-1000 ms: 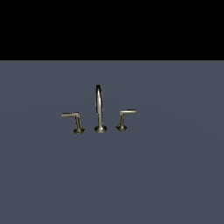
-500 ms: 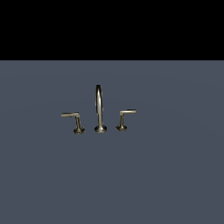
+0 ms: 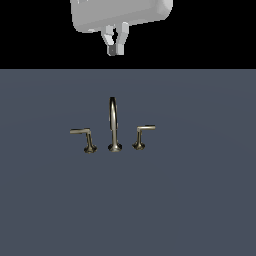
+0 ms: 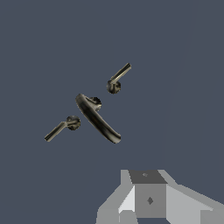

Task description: Turn on the faucet by rotating a designated handle.

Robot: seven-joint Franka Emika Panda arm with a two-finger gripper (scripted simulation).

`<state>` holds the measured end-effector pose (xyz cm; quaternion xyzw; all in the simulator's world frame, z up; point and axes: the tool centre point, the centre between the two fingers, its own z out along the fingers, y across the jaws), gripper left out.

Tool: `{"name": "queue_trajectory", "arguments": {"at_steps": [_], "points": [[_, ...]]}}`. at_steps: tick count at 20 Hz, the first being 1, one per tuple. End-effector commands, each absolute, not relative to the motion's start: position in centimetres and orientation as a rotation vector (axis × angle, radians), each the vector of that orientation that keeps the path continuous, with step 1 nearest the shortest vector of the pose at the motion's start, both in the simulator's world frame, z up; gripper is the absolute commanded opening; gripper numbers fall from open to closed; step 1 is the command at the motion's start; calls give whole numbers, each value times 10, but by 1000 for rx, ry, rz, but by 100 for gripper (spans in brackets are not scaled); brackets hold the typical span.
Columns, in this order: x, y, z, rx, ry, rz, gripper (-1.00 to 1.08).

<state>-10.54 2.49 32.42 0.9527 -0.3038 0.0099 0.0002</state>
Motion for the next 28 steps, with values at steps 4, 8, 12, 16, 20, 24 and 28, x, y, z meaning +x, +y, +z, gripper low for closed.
{"name": "queue_trajectory", "arguments": {"at_steps": [4, 8, 12, 16, 20, 24, 28], "points": [[-74, 21, 287, 2924, -1154, 27, -100], [-53, 15, 260, 2866, -1292, 23, -100], [-32, 7, 233, 2801, -1427, 20, -100], [-11, -3, 206, 2728, -1561, 16, -100], [9, -17, 179, 2645, -1695, 13, -100], [28, -32, 151, 2556, -1824, 10, -100], [42, -46, 128, 2474, -1932, 8, -100]]}}
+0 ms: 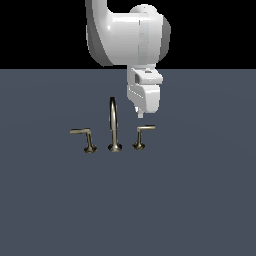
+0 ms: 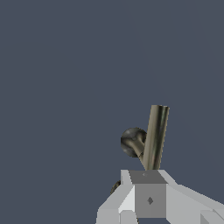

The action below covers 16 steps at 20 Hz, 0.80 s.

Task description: Turn on the faucet by rotating a designated handle.

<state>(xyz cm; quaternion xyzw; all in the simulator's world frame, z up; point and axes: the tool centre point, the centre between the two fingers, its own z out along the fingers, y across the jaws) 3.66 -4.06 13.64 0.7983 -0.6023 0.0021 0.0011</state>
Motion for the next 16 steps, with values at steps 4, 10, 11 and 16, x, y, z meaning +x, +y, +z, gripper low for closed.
{"name": "queue_trajectory", "arguments": {"at_steps": [4, 10, 11, 16], "points": [[53, -58, 110, 2408, -2013, 5, -100], [62, -70, 94, 2346, -2087, 2, -100], [63, -71, 93, 2340, -2094, 2, -100], [64, -73, 91, 2332, -2105, 1, -100]]}}
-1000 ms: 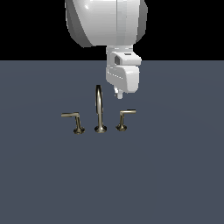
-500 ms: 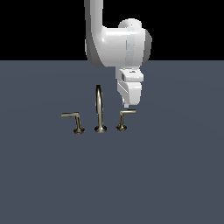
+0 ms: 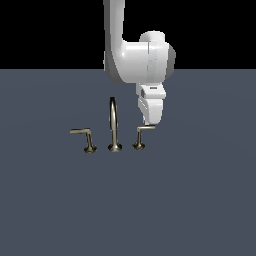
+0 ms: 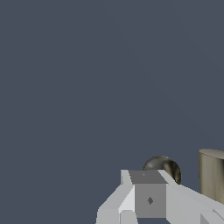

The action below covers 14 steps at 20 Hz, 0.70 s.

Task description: Turn on the faucet by rotating a designated handle.

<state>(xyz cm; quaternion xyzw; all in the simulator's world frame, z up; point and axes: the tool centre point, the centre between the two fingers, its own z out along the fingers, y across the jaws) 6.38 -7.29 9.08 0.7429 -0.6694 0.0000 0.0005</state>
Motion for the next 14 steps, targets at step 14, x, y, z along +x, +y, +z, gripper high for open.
{"name": "queue_trajectory", "arguments": {"at_steps": [14], "points": [[31, -96, 91, 2331, -2106, 0, -100]]}}
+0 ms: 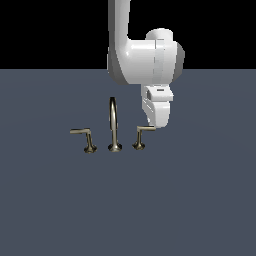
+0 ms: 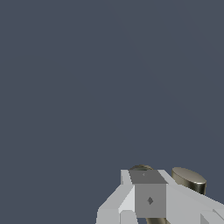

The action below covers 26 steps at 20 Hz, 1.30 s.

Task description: Turn on the faucet by rotating a designated handle.

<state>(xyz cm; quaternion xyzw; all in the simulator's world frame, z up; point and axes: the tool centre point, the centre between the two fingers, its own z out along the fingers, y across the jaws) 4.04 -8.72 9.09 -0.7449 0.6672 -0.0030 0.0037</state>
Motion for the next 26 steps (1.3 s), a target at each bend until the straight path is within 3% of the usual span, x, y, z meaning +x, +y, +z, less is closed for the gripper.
{"name": "queue_trajectory", "arguments": {"at_steps": [1, 17, 19, 26], "points": [[31, -96, 91, -2331, 2106, 0, -100], [-12, -89, 91, -2332, 2105, -1, -100], [-4, -90, 91, -2325, 2103, -14, -100], [-24, -68, 91, -2329, 2104, -6, -100]]}}
